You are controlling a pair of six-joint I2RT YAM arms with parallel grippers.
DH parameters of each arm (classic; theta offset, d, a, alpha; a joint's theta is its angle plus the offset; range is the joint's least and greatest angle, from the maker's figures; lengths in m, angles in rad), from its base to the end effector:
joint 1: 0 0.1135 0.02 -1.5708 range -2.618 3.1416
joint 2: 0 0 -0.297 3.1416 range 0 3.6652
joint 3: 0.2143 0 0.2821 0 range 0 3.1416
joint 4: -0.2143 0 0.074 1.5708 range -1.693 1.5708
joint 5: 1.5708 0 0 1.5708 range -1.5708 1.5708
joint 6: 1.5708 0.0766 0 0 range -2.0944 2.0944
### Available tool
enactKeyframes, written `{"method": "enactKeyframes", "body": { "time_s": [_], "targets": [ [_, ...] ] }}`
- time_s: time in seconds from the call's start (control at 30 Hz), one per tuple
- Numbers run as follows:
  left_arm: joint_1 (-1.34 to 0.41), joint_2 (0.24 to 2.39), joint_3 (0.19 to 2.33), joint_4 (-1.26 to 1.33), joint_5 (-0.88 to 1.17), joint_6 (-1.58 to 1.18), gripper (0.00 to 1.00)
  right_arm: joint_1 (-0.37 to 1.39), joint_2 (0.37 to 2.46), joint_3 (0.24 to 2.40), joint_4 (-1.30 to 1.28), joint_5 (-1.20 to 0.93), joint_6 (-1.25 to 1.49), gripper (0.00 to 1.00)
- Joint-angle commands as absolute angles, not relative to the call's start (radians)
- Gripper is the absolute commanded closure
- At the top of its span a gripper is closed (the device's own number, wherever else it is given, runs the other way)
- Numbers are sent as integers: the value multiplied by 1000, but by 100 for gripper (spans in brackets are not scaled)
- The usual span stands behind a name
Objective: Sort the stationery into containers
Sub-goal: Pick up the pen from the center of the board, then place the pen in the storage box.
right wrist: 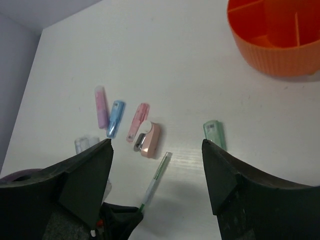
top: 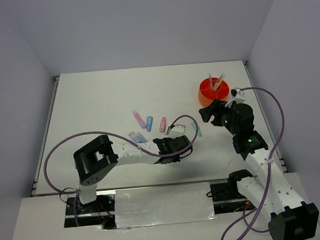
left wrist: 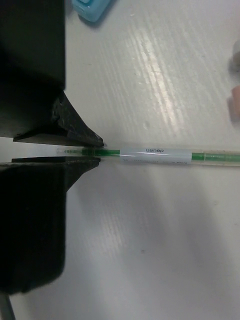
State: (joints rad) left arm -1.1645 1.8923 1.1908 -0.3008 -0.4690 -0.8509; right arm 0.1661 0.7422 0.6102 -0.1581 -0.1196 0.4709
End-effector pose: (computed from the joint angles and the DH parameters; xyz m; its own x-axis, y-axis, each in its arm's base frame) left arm 0.2056 -0.3903 0.1433 -0.7634 0.0773 -0.6413 0.2264 0.9618 -0.1537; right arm 0.2214 0.0464 0.2945 -0.3770 0.3935 -0.8384 -0.1188 0.8772 0.4652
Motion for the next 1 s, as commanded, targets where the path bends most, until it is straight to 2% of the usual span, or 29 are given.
{"method": "enactKeyframes", "body": {
  "time_s": [0.0, 0.13, 0.47, 0.6, 0.7, 0.73, 0.77, 0.8, 0.87, 0.9, 0.93, 0.97],
  "targets": [
    [-1189, 1807, 1157, -324, -475, -868, 100, 172, 761, 536, -43, -230, 532, 21],
    [-1223, 1674, 1091, -184, -495, -827, 100, 190, 788, 451, 86, -368, 627, 21],
    [-1235, 1418, 821, 234, -393, -755, 100, 386, 877, 405, 204, -331, 724, 22],
    [-1236, 1332, 741, 371, -362, -738, 100, 439, 914, 408, 253, -318, 756, 25],
    [-1235, 1299, 706, 382, -371, -736, 100, 456, 936, 402, 311, -344, 790, 55],
    [-1235, 1296, 709, 373, -377, -735, 100, 457, 937, 394, 327, -350, 799, 88],
    [-1235, 1296, 713, 361, -393, -735, 99, 456, 937, 391, 348, -353, 808, 98],
    [-1235, 1301, 722, 341, -405, -738, 93, 456, 933, 388, 359, -356, 822, 100],
    [-1236, 1308, 750, 266, -439, -767, 41, 456, 925, 396, 368, -356, 818, 100],
    [-1235, 1316, 761, 224, -501, -794, 12, 454, 920, 408, 354, -350, 805, 100],
    [-1233, 1318, 782, 148, -523, -813, 1, 450, 914, 452, 292, -289, 758, 100],
    [-1230, 1318, 790, 114, -538, -834, 1, 446, 905, 480, 258, -240, 721, 100]
  ]
}}
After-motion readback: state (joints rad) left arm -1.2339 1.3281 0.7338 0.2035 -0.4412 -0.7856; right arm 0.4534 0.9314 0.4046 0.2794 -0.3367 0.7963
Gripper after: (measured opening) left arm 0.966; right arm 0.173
